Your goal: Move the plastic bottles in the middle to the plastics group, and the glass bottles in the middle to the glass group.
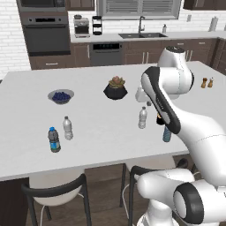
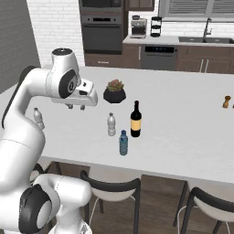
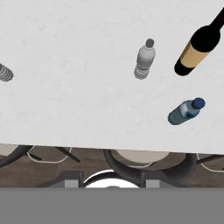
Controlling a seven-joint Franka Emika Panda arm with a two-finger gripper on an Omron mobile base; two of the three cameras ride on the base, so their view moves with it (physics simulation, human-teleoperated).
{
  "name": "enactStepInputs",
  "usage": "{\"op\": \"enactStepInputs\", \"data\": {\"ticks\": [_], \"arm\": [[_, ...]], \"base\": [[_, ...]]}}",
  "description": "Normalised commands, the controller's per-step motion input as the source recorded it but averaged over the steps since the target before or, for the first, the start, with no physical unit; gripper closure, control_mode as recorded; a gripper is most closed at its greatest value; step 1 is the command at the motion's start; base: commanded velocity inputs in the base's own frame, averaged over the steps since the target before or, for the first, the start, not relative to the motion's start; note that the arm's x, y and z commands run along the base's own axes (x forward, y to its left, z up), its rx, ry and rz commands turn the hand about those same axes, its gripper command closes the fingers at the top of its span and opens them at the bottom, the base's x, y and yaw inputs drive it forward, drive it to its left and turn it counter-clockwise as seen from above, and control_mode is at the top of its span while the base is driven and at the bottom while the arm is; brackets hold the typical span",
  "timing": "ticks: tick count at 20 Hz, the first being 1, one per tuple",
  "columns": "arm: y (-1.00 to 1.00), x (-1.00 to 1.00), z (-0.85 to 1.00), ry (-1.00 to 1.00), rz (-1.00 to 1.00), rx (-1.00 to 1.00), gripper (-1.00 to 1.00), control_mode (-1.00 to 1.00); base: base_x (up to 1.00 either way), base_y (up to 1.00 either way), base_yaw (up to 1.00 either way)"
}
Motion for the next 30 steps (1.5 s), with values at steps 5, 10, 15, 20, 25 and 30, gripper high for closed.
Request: {"op": "enactStepInputs", "data": {"ticks": [5,10,15,20,25,30], "arm": [[0.00,-0.02,0.00,0.00,0.00,0.00,-1.00,-1.00],[0.00,0.00,0.00,0.00,0.00,0.00,-1.00,-1.00],[0.00,-0.04,0.00,0.00,0.00,0.00,-1.00,-1.00],[-0.29,-0.58,0.00,0.00,-0.14,0.00,-1.00,-1.00],[-0.34,-0.36,0.00,0.00,-0.19,0.00,-1.00,-1.00],[-0.36,-0.13,0.00,0.00,-0.18,0.00,-1.00,-1.00]], "base": [[0.00,0.00,0.00],[0.00,0.00,0.00],[0.00,0.00,0.00],[0.00,0.00,0.00],[0.00,0.00,0.00],[0.00,0.00,0.00]]}}
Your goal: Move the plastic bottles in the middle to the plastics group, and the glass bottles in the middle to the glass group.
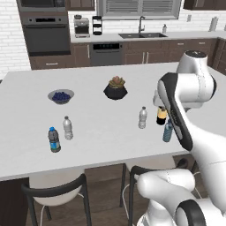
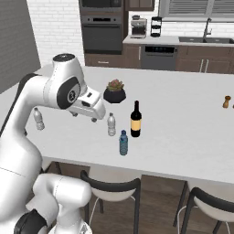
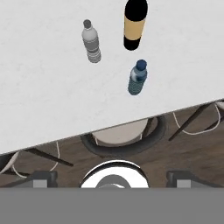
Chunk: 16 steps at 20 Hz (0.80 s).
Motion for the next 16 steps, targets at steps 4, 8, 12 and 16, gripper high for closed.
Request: {"op": "enactStepInputs", "data": {"ticks": [4,8,12,16], "arm": [[-0.43,-0.01,0.00,0.02,-0.15,0.00,-1.00,-1.00],[-0.49,0.01,-0.01,0.01,-0.10,0.00,-1.00,-1.00],[-0.31,0.05,-0.03,0.00,0.01,0.00,-1.00,-1.00],[-0.08,0.44,-0.13,0.04,0.05,0.00,-1.00,-1.00]], "base": [[0.00,0.00,0.00],[0.00,0.00,0.00],[0.00,0.00,0.00],[0.00,0.00,0.00]]}}
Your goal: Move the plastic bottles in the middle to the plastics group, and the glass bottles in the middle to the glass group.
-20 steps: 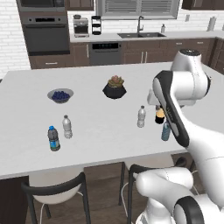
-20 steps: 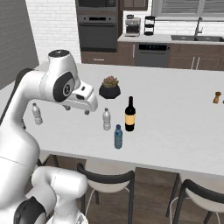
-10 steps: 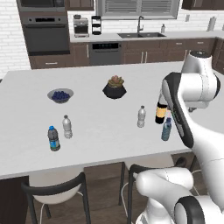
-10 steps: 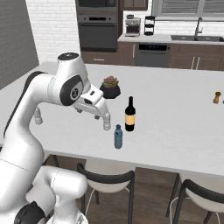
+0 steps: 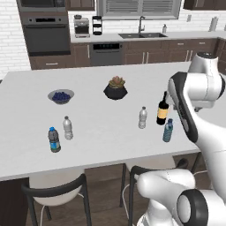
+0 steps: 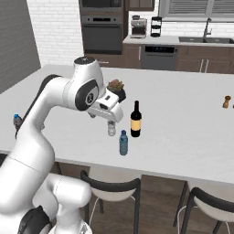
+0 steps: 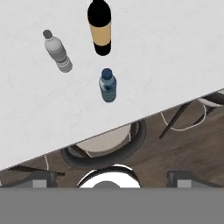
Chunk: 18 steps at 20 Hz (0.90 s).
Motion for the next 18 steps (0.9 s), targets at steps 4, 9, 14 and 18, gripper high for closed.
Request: {"op": "enactStepInputs", "data": {"ticks": [4,9,14,18], "arm": [[-0.10,0.57,-0.46,0.10,0.06,0.00,-1.00,-1.00],[-0.18,0.44,-0.44,0.01,0.03,0.00,-1.00,-1.00],[-0.28,0.31,-0.40,-0.06,0.05,0.00,-1.00,-1.00],[-0.07,0.24,-0.36,-0.06,0.09,0.00,-1.00,-1.00]], "base": [[0.00,0.00,0.00],[0.00,0.00,0.00],[0.00,0.00,0.00],[0.00,0.00,0.00]]}}
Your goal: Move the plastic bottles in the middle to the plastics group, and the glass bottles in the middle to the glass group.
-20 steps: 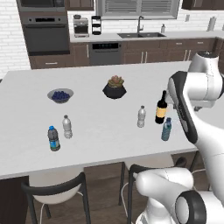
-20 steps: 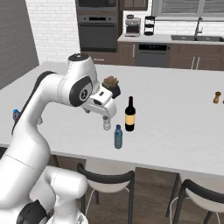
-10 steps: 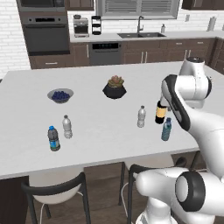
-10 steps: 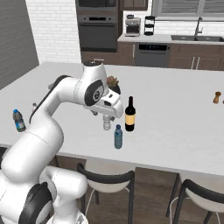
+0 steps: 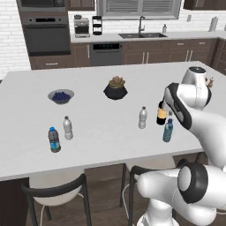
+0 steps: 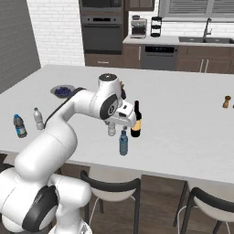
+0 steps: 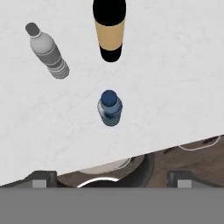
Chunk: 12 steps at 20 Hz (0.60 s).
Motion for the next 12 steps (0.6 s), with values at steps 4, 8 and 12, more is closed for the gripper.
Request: {"op": "enactStepInputs", "data": {"ticks": [4,8,12], "arm": [[0.00,0.27,-0.42,0.00,0.09,0.00,-1.00,-1.00],[0.00,0.16,-0.35,0.00,0.04,0.00,-1.00,-1.00],[0.00,0.00,-0.11,0.00,0.00,0.00,-1.00,-1.00]], "base": [[0.00,0.00,0.00],[0.00,0.00,0.00],[0.00,0.00,0.00]]}}
